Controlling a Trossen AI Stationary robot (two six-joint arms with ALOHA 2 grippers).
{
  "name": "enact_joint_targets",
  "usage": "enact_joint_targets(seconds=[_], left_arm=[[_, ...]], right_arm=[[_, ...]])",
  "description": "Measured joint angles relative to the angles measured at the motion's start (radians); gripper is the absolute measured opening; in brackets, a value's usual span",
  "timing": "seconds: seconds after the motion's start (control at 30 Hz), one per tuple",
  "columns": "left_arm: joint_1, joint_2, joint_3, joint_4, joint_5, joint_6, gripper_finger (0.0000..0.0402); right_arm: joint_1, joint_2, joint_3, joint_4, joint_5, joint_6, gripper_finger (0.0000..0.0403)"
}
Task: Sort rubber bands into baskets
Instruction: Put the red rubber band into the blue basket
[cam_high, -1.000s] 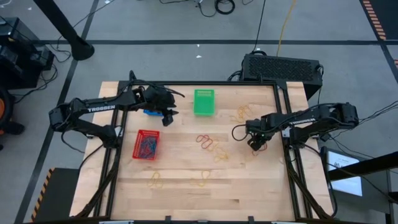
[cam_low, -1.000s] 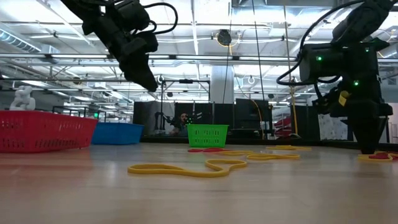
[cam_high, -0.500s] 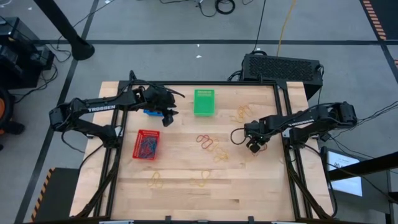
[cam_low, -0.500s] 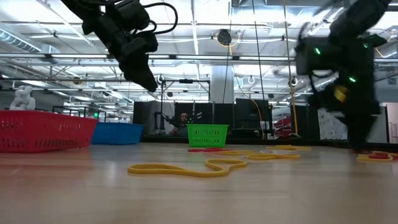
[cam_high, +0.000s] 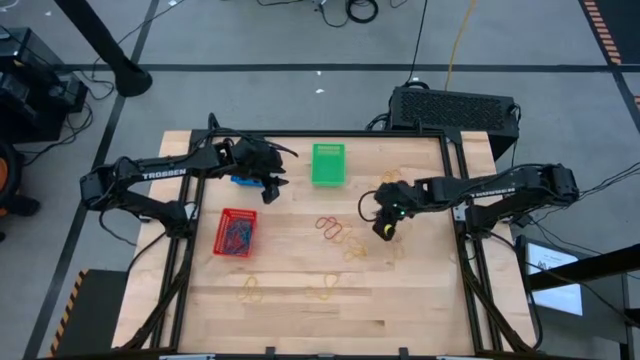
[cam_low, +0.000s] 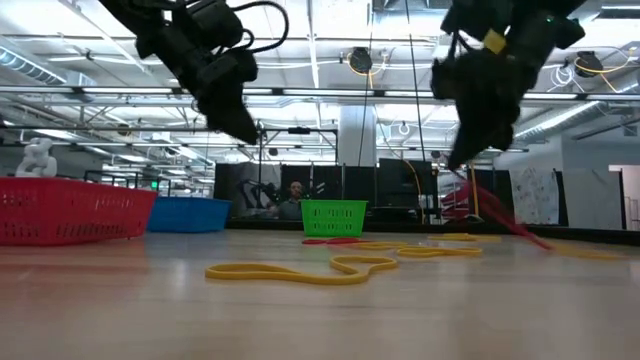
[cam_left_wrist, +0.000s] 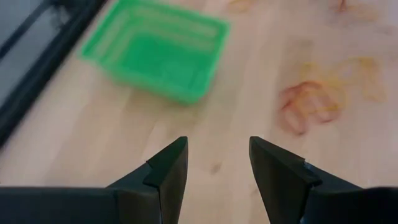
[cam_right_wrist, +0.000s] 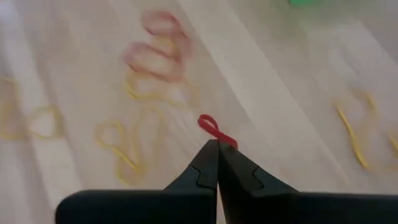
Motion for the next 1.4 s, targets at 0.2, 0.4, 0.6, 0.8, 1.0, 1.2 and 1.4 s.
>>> enact_joint_targets(seconds=[0.2, 0.4, 0.6, 0.8, 1.0, 1.2, 1.4], left_arm=[[-0.096, 0.071, -0.093, 0.407, 0.252, -0.001, 0.0178], [-0.206, 0.209, -0.177, 0.938, 0.266, -0.097, 0.0178], [-0.277, 0.399, -0.179, 1.334, 0.237, -0.181, 0.0178], [-0.290, 0.522, -0.143, 1.443, 0.162, -0.210, 0.0178], [-0.291, 0.589, -0.080, 1.445, 0.203, -0.235, 0.0178], [-0.291, 0.610, -0.058, 1.433, 0.277, -0.235, 0.0167], [-0.291, 0.610, -0.058, 1.430, 0.278, -0.234, 0.0057]], right_arm=[[0.037, 0.000, -0.001, 0.275, -0.028, -0.090, 0.0000], [0.064, 0.000, -0.001, 0.485, -0.057, -0.140, 0.0000], [0.068, 0.000, 0.000, 0.622, -0.080, -0.168, 0.0000], [0.068, 0.000, 0.000, 0.663, -0.112, -0.175, 0.0000], [0.067, 0.000, 0.000, 0.670, -0.126, -0.175, 0.0000], [0.067, -0.001, 0.000, 0.671, -0.126, -0.175, 0.0000], [0.067, -0.001, 0.000, 0.670, -0.125, -0.194, 0.0000]])
